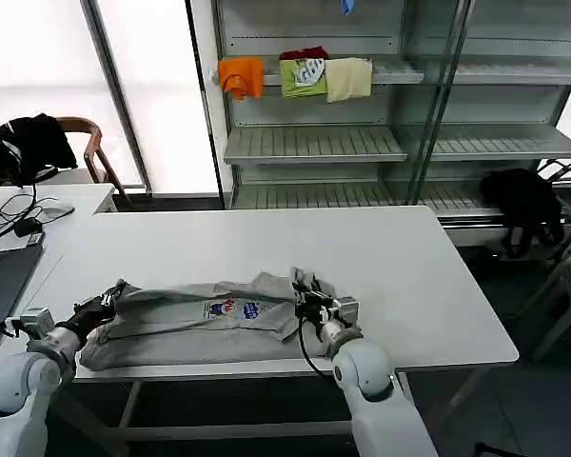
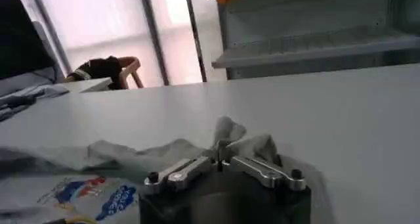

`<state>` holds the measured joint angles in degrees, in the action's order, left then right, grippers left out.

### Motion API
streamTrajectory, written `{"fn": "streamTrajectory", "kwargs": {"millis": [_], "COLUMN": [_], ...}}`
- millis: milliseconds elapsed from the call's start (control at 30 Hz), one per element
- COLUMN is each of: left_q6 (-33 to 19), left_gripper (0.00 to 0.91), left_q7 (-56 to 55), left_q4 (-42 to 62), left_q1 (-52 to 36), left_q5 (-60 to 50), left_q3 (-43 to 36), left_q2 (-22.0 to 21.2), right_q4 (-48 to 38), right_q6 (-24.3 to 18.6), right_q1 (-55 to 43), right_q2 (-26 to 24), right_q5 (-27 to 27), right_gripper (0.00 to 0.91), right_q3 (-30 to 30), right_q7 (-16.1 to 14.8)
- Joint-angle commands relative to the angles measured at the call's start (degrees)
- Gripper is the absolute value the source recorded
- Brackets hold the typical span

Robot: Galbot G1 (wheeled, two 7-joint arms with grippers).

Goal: Fold and organize the clothes.

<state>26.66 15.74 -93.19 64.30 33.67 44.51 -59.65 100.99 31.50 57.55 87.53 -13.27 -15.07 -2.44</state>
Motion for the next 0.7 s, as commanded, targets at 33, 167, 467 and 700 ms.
{"fn": "streamTrajectory", "kwargs": {"millis": [33, 167, 467, 700], "left_q6": [-0.09, 0.01, 0.18, 0.05], "left_gripper": [0.010, 0.010, 0.010, 0.907], "left_q7": [0.87, 0.88, 1.16, 0.86], "left_q4": [-1.95, -2.23, -2.50, -3.80], "left_q1": [4.20, 4.27, 5.63, 6.93], "left_q5": [2.17, 2.99, 1.12, -1.93], "left_q3": [1.57, 2.19, 2.70, 1.97], "left_q2": [0.26, 0.64, 1.56, 0.70], "right_q4": [4.35, 4.64, 5.17, 4.77], "right_q6": [0.56, 0.82, 1.19, 0.18], "right_q1": [5.69, 5.74, 6.86, 7.14], "right_q2": [-1.39, -1.18, -1.70, -2.45], "right_q5": [-0.16, -0.52, -0.42, 1.18], "right_gripper": [0.000, 0.000, 0.000, 0.907], "right_q3": [-1.43, -2.03, -1.52, -0.35], "right_q7": [0.09, 0.55, 0.56, 1.07]}}
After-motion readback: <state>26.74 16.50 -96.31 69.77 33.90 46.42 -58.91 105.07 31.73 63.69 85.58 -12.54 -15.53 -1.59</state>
